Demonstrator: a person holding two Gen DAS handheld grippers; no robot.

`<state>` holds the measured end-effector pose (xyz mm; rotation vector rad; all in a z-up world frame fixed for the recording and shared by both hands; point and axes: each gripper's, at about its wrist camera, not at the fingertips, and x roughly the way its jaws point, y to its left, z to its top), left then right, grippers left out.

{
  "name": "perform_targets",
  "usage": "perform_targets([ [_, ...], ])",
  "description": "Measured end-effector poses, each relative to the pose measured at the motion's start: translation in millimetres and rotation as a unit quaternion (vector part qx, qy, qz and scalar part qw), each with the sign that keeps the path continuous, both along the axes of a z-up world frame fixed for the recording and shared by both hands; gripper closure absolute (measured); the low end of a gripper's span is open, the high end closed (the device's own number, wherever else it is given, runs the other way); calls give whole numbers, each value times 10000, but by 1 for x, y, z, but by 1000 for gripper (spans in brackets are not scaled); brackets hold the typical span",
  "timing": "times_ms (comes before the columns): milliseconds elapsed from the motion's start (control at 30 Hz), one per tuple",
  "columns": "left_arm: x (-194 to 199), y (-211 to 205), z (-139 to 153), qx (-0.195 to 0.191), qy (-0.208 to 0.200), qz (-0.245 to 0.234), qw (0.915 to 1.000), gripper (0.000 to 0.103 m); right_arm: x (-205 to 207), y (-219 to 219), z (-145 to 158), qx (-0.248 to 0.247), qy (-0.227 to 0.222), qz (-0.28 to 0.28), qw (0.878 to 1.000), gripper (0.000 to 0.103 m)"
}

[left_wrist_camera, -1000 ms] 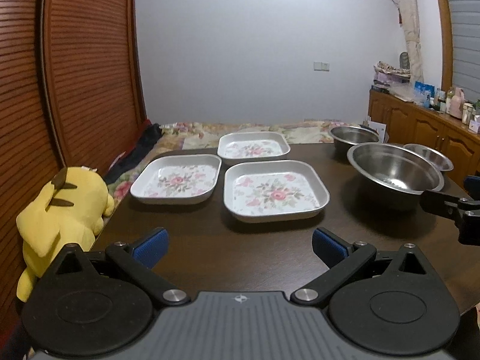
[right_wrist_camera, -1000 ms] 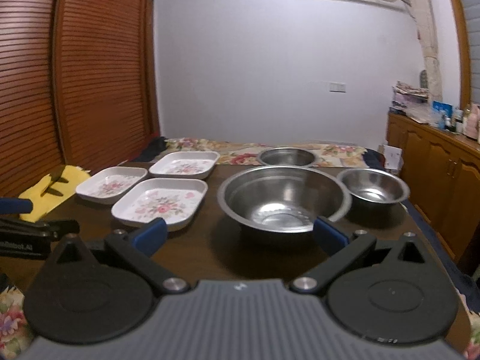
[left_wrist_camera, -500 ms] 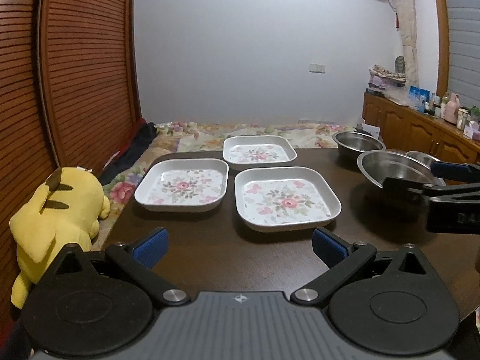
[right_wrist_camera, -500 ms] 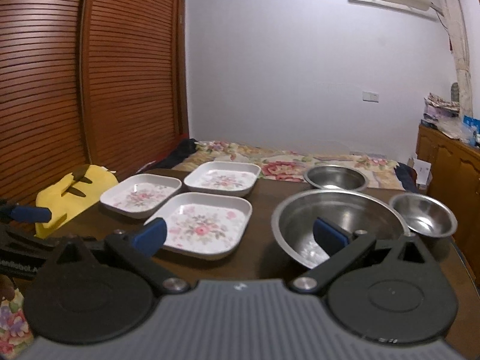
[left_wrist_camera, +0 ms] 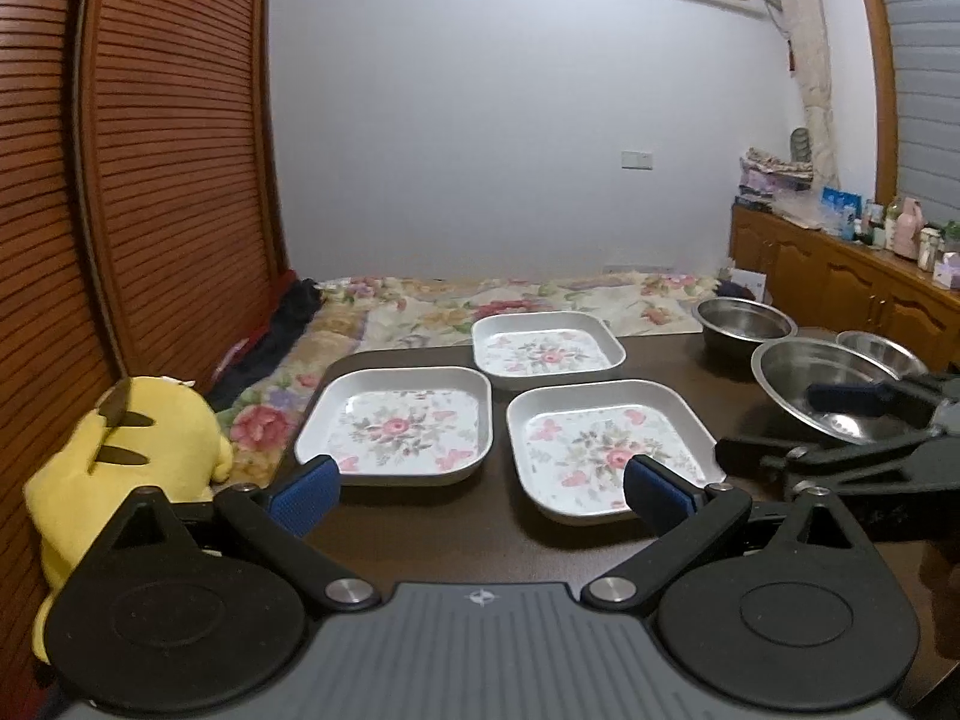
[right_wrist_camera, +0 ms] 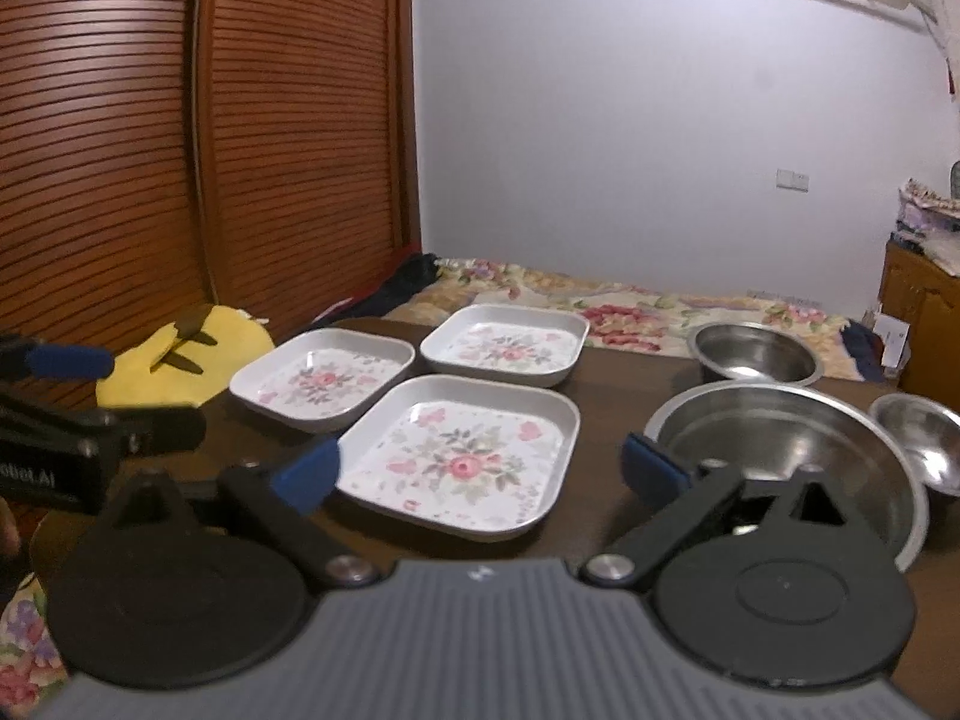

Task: Organize plates and bowls

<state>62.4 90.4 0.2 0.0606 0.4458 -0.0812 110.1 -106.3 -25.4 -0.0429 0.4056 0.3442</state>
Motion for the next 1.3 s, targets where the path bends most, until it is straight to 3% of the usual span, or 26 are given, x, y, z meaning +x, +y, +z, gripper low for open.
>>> perform_targets([
  [67, 7, 4, -2, -143, 51, -102, 9998, 6, 3, 5, -3, -86, 10, -9, 10000, 17],
  [267, 33, 11, -15, -446, 333, -478, 9973, 32, 14, 12, -13, -111, 245, -46, 9996, 27],
  [467, 49, 10, -24, -458, 461, -582, 9962, 34, 22, 14, -23, -40, 462, -224, 9987, 40],
  [967, 96, 0, -53, -649, 942, -769, 9905, 44, 43, 9, -37, 56, 835, -692, 9941, 52],
  [1300, 112, 2, -64, -768, 1137, -749, 9877, 70, 53, 2, -44, 267, 1082, -851, 9901, 59],
])
